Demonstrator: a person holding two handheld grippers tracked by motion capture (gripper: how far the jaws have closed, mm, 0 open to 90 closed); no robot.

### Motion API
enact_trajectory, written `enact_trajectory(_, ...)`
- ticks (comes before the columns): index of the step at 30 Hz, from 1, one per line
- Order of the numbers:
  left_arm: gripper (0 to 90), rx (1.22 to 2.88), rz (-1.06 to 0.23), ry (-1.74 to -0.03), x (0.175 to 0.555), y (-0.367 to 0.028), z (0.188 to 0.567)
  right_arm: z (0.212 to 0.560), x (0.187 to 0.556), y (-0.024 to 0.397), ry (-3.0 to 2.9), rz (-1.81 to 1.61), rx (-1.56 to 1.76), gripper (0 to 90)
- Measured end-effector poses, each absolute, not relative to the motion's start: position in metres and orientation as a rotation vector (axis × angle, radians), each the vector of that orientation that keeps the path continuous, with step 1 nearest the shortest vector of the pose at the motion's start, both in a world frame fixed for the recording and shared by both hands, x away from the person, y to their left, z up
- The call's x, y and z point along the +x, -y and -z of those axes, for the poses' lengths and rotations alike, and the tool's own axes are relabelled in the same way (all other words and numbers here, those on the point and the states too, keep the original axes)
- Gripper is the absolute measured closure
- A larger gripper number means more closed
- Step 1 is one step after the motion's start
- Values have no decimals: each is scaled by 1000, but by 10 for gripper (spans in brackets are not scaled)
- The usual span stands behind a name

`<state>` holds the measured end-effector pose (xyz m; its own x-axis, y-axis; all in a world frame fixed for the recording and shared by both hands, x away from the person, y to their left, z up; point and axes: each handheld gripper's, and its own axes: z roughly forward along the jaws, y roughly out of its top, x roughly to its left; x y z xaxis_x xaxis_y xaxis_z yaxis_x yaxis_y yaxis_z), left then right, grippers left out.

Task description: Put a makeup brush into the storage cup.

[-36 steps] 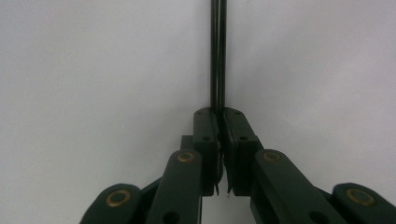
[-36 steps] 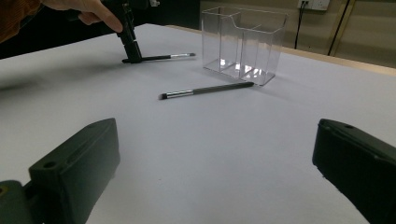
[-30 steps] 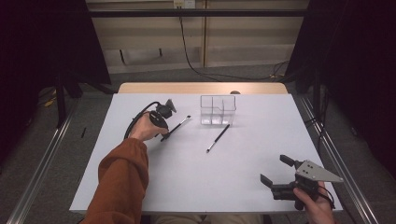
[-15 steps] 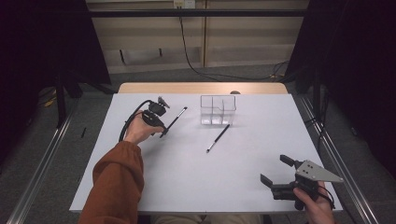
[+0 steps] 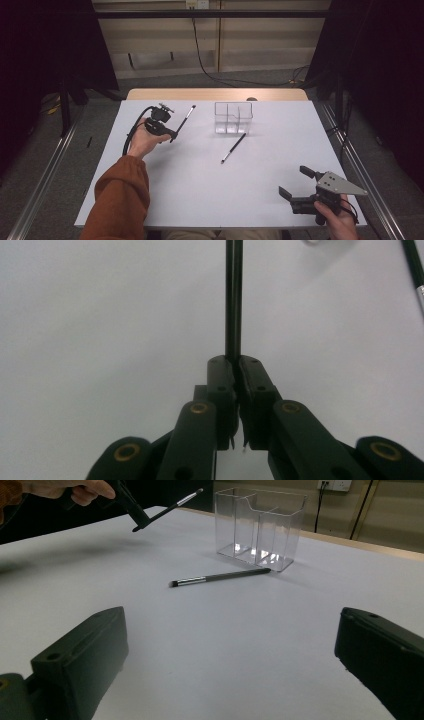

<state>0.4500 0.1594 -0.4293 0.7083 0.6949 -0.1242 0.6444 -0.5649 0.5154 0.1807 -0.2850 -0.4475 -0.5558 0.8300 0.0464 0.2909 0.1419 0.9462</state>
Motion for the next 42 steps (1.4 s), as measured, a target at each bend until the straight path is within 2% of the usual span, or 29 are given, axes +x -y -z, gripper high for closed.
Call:
enact_trajectory(7,848,2303,-130,-1005,446,-168,429,448,181,285,-1927,-1419,1073,3)
enact_trajectory(16,849,2222,-221,-1002,439,-173,425,447,181,285,-1928,-1421,1070,4)
enact_trajectory(28,849,2066,-240,-963,429,-181,429,447,181,285,-1928,-1423,1071,4)
enact_trajectory(42,849,1980,-270,-911,421,-190,435,447,181,284,-1927,-1424,1071,4)
